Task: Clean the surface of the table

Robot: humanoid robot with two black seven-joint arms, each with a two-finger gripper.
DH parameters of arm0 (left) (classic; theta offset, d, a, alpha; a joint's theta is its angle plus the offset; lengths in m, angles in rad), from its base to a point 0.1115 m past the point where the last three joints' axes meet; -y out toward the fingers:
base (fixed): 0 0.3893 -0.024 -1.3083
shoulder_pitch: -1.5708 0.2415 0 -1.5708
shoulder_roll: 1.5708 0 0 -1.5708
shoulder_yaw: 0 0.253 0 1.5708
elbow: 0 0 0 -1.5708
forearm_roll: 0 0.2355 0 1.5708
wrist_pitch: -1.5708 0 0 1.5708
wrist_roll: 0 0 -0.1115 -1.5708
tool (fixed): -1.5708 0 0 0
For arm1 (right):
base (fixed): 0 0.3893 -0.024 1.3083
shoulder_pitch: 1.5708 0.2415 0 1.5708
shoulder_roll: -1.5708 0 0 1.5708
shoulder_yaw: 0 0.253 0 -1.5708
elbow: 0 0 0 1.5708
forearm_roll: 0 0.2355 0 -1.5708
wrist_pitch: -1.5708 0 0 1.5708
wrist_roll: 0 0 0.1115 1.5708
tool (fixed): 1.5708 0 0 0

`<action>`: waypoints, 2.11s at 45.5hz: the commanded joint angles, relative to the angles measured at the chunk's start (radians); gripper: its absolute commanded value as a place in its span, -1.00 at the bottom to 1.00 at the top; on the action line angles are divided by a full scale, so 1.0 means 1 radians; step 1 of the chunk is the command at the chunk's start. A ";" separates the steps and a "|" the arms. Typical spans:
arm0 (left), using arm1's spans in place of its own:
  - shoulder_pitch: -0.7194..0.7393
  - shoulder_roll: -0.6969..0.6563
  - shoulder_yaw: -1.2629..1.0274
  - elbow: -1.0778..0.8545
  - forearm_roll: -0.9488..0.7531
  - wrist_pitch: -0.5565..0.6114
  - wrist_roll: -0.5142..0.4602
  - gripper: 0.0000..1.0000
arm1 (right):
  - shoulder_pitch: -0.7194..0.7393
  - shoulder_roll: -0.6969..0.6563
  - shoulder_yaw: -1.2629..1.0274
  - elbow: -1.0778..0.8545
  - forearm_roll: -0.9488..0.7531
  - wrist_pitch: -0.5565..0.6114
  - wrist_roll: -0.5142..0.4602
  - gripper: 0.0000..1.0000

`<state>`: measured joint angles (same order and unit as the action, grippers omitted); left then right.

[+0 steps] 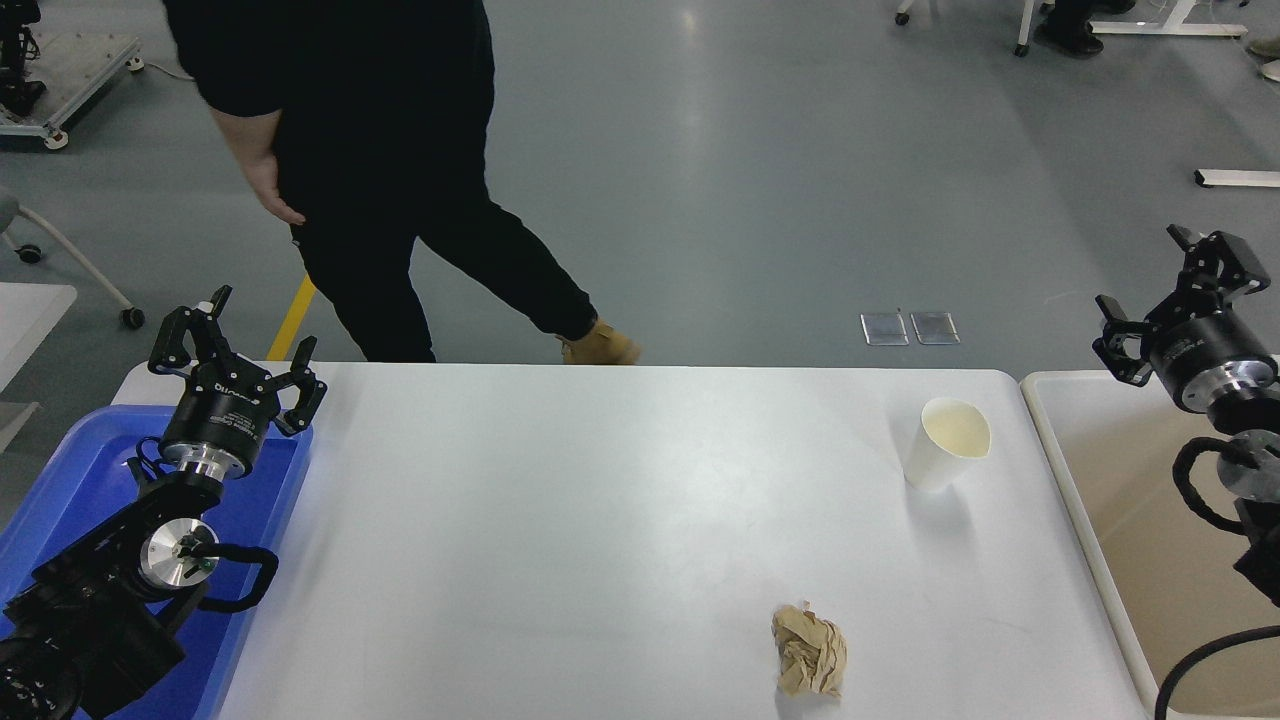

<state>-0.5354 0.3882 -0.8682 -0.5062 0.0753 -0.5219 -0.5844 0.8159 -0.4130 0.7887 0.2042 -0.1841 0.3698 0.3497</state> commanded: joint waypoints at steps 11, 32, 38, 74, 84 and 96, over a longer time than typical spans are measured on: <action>0.000 0.000 0.000 0.000 0.001 -0.001 0.000 1.00 | -0.007 0.002 0.003 0.001 0.002 0.000 0.000 0.98; 0.000 0.000 0.000 0.000 0.000 -0.001 0.000 1.00 | 0.026 -0.004 0.004 0.000 0.005 0.000 0.000 0.98; 0.000 0.000 0.000 0.000 0.000 0.000 0.000 1.00 | 0.023 -0.004 0.004 -0.002 0.006 -0.003 0.000 0.98; 0.000 0.001 0.000 0.000 0.001 0.000 0.000 1.00 | -0.004 -0.003 0.001 0.003 0.008 -0.005 0.000 0.98; 0.000 0.000 0.000 0.000 0.000 -0.001 0.000 1.00 | 0.000 -0.009 0.000 0.000 0.008 -0.005 0.000 0.98; 0.000 0.000 0.000 0.000 0.001 -0.001 0.000 1.00 | 0.038 -0.029 -0.138 -0.002 -0.014 -0.003 -0.003 0.98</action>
<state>-0.5354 0.3882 -0.8682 -0.5062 0.0758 -0.5224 -0.5844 0.8250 -0.4273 0.7757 0.2040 -0.1818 0.3655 0.3494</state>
